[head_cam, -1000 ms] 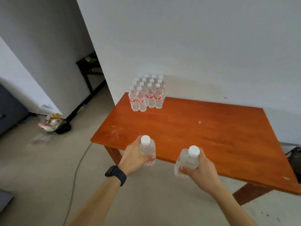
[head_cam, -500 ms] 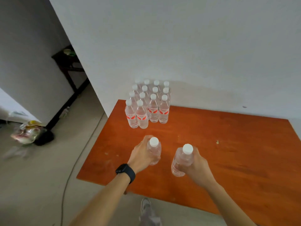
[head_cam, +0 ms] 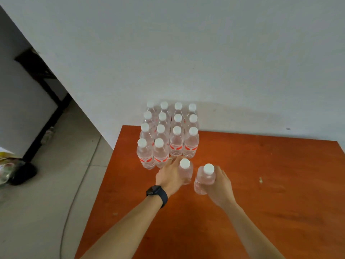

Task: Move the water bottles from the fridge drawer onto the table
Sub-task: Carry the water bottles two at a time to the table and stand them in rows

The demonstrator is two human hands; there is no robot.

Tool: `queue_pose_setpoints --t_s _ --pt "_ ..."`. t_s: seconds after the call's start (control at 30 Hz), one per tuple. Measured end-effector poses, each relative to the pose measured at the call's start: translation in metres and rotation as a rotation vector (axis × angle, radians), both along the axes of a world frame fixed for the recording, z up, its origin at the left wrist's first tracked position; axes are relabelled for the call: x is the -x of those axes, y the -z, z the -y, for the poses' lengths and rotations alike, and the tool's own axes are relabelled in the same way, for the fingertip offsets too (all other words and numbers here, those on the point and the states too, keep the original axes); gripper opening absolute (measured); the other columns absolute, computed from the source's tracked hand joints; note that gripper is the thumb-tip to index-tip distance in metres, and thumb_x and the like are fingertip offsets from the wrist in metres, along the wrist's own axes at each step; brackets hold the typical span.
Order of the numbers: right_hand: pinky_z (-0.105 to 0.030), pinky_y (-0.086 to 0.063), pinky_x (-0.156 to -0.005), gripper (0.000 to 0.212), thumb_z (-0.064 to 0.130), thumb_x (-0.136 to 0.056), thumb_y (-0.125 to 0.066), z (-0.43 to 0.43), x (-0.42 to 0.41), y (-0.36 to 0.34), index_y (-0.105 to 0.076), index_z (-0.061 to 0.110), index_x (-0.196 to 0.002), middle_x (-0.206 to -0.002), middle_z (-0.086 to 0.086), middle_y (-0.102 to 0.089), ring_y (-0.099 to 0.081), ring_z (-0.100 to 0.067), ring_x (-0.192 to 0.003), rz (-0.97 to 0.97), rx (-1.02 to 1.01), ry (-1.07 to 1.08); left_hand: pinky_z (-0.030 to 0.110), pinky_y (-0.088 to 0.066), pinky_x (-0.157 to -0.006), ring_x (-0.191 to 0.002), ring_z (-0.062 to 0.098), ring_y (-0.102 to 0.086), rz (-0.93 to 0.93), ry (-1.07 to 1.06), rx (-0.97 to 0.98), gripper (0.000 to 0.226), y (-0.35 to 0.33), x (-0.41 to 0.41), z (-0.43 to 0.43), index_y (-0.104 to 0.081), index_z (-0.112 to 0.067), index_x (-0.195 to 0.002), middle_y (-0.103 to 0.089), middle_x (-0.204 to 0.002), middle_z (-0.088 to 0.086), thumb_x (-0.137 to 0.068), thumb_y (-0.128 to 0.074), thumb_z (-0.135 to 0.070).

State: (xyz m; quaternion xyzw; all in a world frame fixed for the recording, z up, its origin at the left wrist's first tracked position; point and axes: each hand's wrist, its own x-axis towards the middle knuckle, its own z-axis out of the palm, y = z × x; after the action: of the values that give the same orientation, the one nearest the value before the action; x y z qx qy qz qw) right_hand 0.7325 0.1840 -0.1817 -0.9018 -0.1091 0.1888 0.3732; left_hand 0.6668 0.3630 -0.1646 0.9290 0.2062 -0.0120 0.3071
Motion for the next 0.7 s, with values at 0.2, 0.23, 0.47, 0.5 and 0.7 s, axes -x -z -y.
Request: queue_pose_setpoints --t_s 0.2,0.23,0.47,0.5,0.7 --pt "-0.025 -0.044 -0.079 0.062 0.026 -0.068 -0.082 -0.024 -0.038 0.014 -0.051 0.023 -0.122 -0.110 0.011 -0.059 -0.057 -0.015 -0.103 0.002 -0.021 0.003 0.041 -0.059 -0.081 -0.115 0.021 -0.061 -0.033 0.055 0.013 0.054 0.007 -0.030 -0.010 -0.047 -0.039 -0.126 -0.059 -0.130 -0.008 -0.077 -0.071 -0.038" --pt "-0.024 -0.044 -0.078 0.066 0.028 -0.066 -0.084 -0.026 -0.041 0.015 -0.050 0.027 -0.123 -0.111 0.013 -0.058 -0.057 -0.013 -0.103 -0.008 -0.027 -0.006 0.040 -0.059 -0.078 -0.113 0.020 -0.061 -0.044 0.077 0.006 0.054 0.008 -0.034 -0.012 -0.047 -0.039 -0.125 -0.060 -0.127 -0.008 -0.076 -0.071 -0.041" --pt "-0.029 -0.047 -0.092 0.082 0.043 -0.069 -0.086 -0.011 -0.040 0.028 -0.040 0.029 -0.136 -0.124 0.018 -0.051 -0.051 -0.007 -0.113 -0.044 -0.056 -0.114 0.031 -0.055 -0.076 -0.097 0.015 -0.055 -0.152 0.303 -0.028 0.055 -0.015 -0.048 -0.031 -0.049 -0.034 -0.126 -0.053 -0.121 -0.007 -0.077 -0.075 -0.041" --pt "-0.031 -0.049 -0.095 0.084 0.046 -0.070 -0.085 -0.008 -0.038 0.032 -0.038 0.031 -0.138 -0.126 0.018 -0.052 -0.052 -0.008 -0.114 -0.076 -0.058 -0.127 0.031 -0.054 -0.080 -0.099 0.014 -0.054 -0.158 0.312 -0.034 0.052 -0.019 -0.048 -0.034 -0.050 -0.034 -0.126 -0.051 -0.124 -0.008 -0.081 -0.074 -0.044" --pt "-0.019 -0.051 -0.077 0.075 0.045 -0.081 -0.078 -0.011 -0.038 0.044 -0.033 0.031 -0.139 -0.118 0.016 -0.061 -0.068 -0.010 -0.098 -0.154 -0.092 -0.115 0.036 -0.051 -0.091 -0.108 0.016 -0.057 -0.152 0.309 -0.118 0.046 -0.034 -0.054 -0.038 -0.056 -0.032 -0.124 -0.057 -0.122 -0.010 -0.086 -0.068 -0.055"
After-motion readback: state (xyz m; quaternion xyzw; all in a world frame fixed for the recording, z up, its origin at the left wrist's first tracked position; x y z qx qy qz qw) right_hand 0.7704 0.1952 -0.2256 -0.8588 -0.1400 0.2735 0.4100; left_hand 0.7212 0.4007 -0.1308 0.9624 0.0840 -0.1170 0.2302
